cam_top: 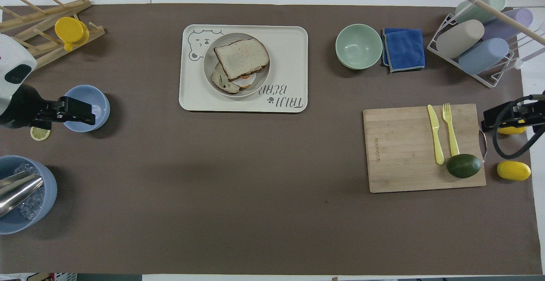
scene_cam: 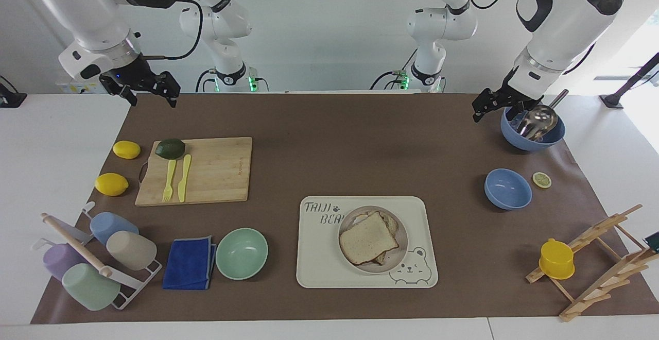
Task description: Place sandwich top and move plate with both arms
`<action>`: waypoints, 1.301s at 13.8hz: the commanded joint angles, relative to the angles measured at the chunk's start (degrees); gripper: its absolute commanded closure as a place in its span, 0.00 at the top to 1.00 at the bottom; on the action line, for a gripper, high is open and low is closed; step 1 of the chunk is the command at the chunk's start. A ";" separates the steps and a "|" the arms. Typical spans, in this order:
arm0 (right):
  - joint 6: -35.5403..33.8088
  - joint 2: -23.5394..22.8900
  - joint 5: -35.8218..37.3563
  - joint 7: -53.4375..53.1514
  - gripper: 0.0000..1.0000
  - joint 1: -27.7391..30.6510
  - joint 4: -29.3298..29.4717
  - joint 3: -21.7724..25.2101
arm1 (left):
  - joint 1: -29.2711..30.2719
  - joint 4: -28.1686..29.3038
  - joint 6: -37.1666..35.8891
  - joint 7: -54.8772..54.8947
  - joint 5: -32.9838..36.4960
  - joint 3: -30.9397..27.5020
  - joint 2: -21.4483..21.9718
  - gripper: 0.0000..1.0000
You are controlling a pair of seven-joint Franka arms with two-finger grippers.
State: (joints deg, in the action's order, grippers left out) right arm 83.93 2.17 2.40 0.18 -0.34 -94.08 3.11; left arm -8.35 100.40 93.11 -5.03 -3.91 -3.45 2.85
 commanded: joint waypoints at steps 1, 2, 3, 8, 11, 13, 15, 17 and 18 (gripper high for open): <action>0.35 0.73 -1.79 1.14 1.00 0.51 -0.49 -0.21 | 3.60 -1.16 -2.57 0.63 4.24 3.52 0.75 1.00; 0.35 0.73 -1.79 1.14 1.00 0.51 -0.49 -0.21 | 3.78 -1.52 -3.54 1.50 5.74 4.06 0.31 1.00; 0.35 0.73 -1.79 1.14 1.00 0.51 -0.49 -0.21 | 3.78 -1.53 -3.55 2.03 5.75 4.06 0.31 1.00; 0.35 0.73 -1.79 1.14 1.00 0.51 -0.49 -0.21 | 3.87 -1.09 -2.06 1.42 4.62 4.15 0.57 1.00; 0.35 0.73 -1.79 1.14 1.00 0.51 -0.49 -0.21 | 3.96 -0.82 -1.19 1.42 2.85 3.98 0.75 1.00; 0.35 0.73 -1.79 1.14 1.00 0.51 -0.49 -0.21 | 4.05 -0.30 -0.65 1.51 2.77 3.98 0.84 1.00; 0.35 0.73 -1.79 1.14 1.00 0.34 -0.49 -0.21 | 3.96 -0.29 -0.74 1.51 2.77 3.98 0.84 1.00; 0.27 0.73 -1.79 1.14 1.00 0.34 -0.49 -0.21 | 3.96 -0.29 -0.57 1.51 1.72 3.98 0.84 1.00; 0.27 0.73 -1.79 1.14 1.00 0.25 -0.49 -0.21 | 3.96 -0.29 -0.30 1.51 1.28 3.98 0.84 1.00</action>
State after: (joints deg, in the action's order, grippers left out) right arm 83.93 2.17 2.40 0.18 -0.39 -94.08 3.04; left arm -5.46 99.36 91.58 -4.25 -1.11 -0.10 2.91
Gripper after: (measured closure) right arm 0.000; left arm 0.000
